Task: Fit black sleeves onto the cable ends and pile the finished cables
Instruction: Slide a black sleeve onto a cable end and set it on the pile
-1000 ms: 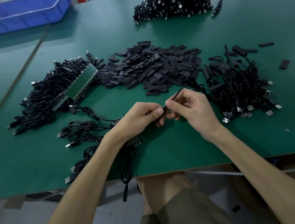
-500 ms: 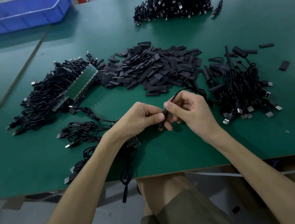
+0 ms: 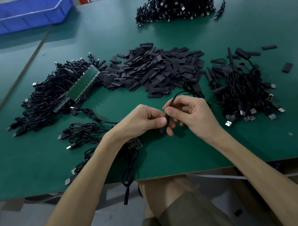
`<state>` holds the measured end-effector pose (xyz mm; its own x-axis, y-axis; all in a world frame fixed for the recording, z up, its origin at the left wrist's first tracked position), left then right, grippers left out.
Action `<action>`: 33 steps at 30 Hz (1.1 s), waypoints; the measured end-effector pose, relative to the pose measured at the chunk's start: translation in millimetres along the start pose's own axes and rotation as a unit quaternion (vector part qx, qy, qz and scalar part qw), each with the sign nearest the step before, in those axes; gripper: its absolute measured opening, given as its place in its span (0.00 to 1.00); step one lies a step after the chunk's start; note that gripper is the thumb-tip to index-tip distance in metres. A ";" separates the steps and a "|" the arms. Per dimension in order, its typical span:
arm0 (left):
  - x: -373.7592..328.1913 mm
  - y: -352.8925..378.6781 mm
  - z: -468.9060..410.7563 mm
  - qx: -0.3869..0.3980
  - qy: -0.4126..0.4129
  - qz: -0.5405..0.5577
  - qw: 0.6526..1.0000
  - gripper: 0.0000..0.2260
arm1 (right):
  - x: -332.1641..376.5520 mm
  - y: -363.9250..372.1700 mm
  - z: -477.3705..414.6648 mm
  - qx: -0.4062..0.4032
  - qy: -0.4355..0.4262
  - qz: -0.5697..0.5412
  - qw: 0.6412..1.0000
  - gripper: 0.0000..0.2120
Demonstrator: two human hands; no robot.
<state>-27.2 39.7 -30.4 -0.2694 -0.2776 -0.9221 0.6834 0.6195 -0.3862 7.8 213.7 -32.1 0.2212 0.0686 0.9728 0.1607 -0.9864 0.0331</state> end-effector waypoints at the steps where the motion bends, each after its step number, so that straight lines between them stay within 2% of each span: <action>1: 0.4 -0.1 0.6 0.000 0.002 0.001 1.000 0.09 | -0.1 0.4 0.2 -0.003 -0.001 0.008 1.000 0.02; 6: 4.8 0.5 -1.1 -0.005 0.004 -0.003 1.000 0.16 | -3.3 0.6 0.7 -0.022 0.002 0.009 1.000 0.05; 12: 6.2 0.4 -0.8 0.004 -0.004 0.012 1.000 0.09 | -5.9 -0.2 1.2 -0.024 0.009 0.019 1.000 0.07; 24: -2.3 -2.3 3.2 -0.013 0.007 -0.018 1.000 0.13 | 0.3 2.2 2.8 0.029 0.016 -0.074 0.997 0.08; 31: 0.3 -3.3 2.3 -0.027 0.005 0.010 1.000 0.20 | -1.5 -1.7 1.4 -0.007 0.024 -0.052 0.998 0.07; 33: 2.2 -3.4 1.6 -0.025 0.008 0.008 1.000 0.19 | -1.6 -2.5 1.5 -0.014 0.028 -0.053 0.998 0.06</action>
<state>-29.0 35.8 -31.1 -0.2698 -0.2569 -0.9280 0.6525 0.6600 -0.3724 8.6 216.2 -34.1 0.1493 0.1652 0.9749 0.1531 -0.9779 0.1423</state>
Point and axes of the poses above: each hand's wrist, its own z-axis away from the middle knuckle, its own y-axis out of the palm, x = y × z, the point moved 3 cm from there along -z, towards the middle knuckle, and after that the axes turned 9 degrees about -z, right-handed, at the moved point
